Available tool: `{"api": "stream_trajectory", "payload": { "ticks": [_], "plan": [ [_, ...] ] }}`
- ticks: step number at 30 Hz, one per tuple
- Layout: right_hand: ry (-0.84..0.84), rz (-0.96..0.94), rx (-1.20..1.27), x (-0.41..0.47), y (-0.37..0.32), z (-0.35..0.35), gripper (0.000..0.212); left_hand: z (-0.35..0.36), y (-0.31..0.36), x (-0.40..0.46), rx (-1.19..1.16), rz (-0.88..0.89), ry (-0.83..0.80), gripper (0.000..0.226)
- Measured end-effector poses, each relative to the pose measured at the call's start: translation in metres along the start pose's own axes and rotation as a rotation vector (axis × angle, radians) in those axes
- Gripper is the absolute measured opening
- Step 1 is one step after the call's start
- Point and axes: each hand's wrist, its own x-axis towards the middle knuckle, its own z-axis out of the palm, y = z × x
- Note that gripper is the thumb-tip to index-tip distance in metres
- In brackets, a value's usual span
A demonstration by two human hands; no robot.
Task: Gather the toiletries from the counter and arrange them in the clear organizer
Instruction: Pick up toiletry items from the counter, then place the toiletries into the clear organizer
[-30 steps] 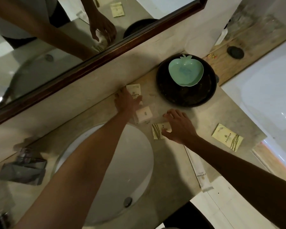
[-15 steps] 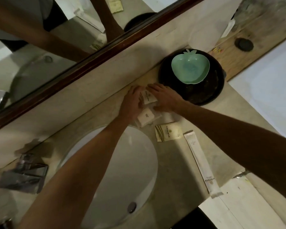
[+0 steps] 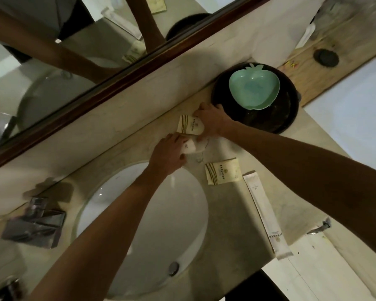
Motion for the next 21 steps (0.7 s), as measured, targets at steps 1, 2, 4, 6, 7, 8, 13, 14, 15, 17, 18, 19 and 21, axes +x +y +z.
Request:
{"api": "stream_trajectory", "payload": {
  "ticks": [1, 2, 4, 6, 7, 8, 13, 14, 15, 17, 18, 19, 21],
  "plan": [
    [-0.015, 0.009, -0.019, 0.001, -0.003, 0.0, 0.093, -0.001, -0.003, -0.002, -0.001, -0.01, 0.0, 0.051],
    [-0.029, 0.021, -0.021, 0.002, -0.005, 0.0, 0.094, -0.002, -0.005, -0.004, 0.0, -0.018, 0.004, 0.051],
    [-0.057, 0.043, 0.004, 0.003, -0.01, -0.001, 0.095, -0.002, -0.008, -0.009, 0.005, -0.038, 0.01, 0.049],
    [-0.07, 0.065, 0.003, -0.002, -0.011, -0.005, 0.094, -0.001, -0.008, -0.012, 0.011, -0.049, 0.021, 0.045],
    [-0.056, 0.076, 0.0, -0.008, -0.009, -0.007, 0.093, 0.0, -0.007, -0.013, 0.009, -0.057, 0.029, 0.043],
    [-0.028, 0.084, 0.01, -0.018, -0.006, -0.009, 0.092, 0.0, -0.006, -0.014, 0.007, -0.069, 0.035, 0.043],
    [0.01, 0.003, 0.133, -0.108, 0.008, 0.009, 0.084, 0.004, -0.002, -0.015, -0.086, -0.081, -0.027, 0.079],
    [-0.012, -0.015, 0.143, -0.127, 0.008, 0.017, 0.082, 0.005, -0.003, -0.015, -0.094, -0.061, -0.049, 0.087],
    [-0.03, -0.03, 0.148, -0.14, 0.007, 0.026, 0.081, 0.006, -0.005, -0.014, -0.084, -0.035, -0.068, 0.092],
    [-0.054, -0.033, 0.167, -0.152, 0.006, 0.04, 0.079, 0.006, -0.008, -0.014, -0.048, 0.007, -0.097, 0.098],
    [-0.064, -0.025, 0.173, -0.153, 0.005, 0.045, 0.08, 0.004, -0.009, -0.014, -0.042, 0.015, -0.112, 0.099],
    [-0.069, -0.024, 0.17, -0.154, 0.004, 0.048, 0.081, 0.002, -0.01, -0.014, -0.052, 0.01, -0.13, 0.098],
    [-0.066, -0.04, 0.144, -0.154, 0.002, 0.052, 0.086, -0.004, -0.01, -0.013, -0.09, -0.021, -0.169, 0.095]
  ]
}}
